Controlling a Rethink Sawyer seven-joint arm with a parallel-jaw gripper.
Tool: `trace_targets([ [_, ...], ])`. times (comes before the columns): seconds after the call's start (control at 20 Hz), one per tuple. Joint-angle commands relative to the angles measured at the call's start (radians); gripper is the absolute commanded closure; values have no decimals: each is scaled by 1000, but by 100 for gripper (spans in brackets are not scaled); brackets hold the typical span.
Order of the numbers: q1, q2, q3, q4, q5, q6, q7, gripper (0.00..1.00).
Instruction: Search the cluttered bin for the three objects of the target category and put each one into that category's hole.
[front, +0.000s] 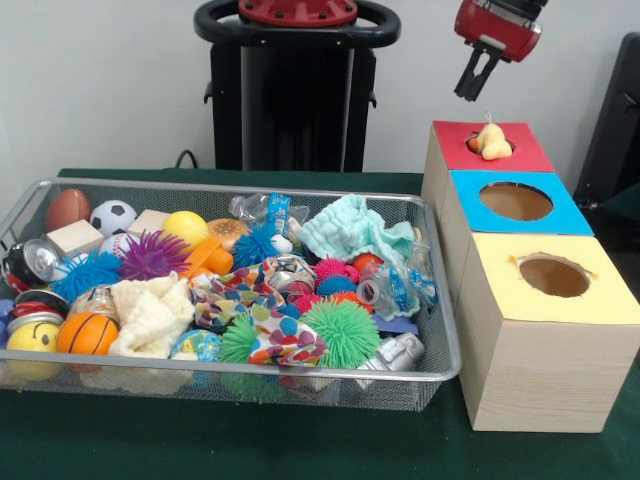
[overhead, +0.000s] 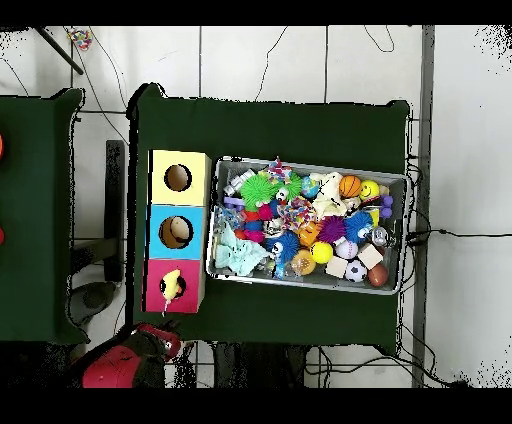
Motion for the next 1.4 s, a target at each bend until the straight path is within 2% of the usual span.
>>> trace_targets([
  [0.05, -38, 25, 137, -119, -36, -12, 39, 100],
  [0.35, -122, -3, 239, -125, -46, 0, -36, 100],
  [0.45, -138, -1, 248, -141, -57, 7, -43, 100],
  [0.75, -111, 36, 179, -227, -90, 75, 2, 100],
  [0.85, -149, 19, 221, -216, -90, 78, -20, 100],
  [1.05, -257, -21, 339, -162, -99, 23, -86, 100],
  [1.4, -391, -49, 441, -93, -166, -64, -99, 100],
])
